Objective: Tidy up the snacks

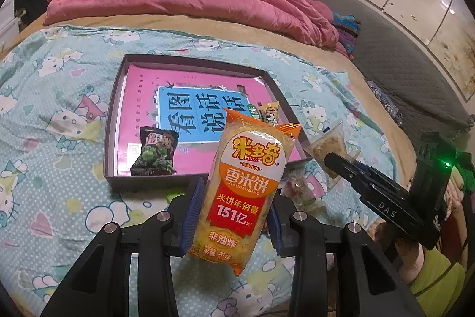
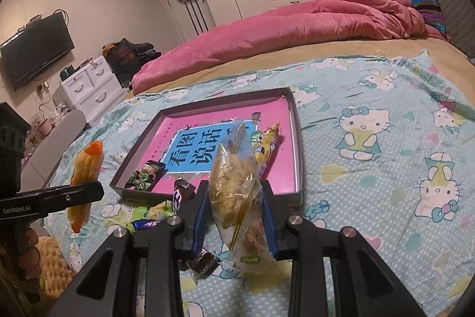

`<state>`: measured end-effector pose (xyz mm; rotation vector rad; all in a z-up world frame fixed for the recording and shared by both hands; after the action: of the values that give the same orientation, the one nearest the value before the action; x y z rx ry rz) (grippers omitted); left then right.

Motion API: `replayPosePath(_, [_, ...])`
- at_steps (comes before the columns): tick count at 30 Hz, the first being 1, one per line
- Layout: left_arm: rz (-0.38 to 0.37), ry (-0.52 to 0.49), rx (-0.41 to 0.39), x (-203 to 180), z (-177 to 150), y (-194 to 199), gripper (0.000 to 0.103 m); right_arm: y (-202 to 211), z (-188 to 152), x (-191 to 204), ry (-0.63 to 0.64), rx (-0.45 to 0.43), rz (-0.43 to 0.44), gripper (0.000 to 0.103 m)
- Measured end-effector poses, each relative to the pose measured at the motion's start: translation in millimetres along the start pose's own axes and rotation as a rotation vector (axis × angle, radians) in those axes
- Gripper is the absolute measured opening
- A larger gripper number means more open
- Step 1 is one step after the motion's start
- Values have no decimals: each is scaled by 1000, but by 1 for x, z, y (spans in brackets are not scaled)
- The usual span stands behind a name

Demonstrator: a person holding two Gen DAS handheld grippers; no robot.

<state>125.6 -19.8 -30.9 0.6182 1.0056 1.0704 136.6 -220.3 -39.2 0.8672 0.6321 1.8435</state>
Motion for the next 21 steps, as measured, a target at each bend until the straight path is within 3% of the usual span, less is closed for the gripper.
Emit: replayPosePath(21, [-6,28,-2,2,30,-20,41,0,12,-6,-7,-23,-20,33])
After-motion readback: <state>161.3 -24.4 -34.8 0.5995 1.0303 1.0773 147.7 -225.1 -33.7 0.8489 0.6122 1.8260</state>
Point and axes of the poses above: each gripper's, at about its wrist camera, not at the fingertips, and y roughly against the way its jaws point, x to its left, z to its top, the point moved 6 cm from there along -y, roughly the way its jaws point, and after that the axes turned 10 degrees about x, right-handed, at the moved point
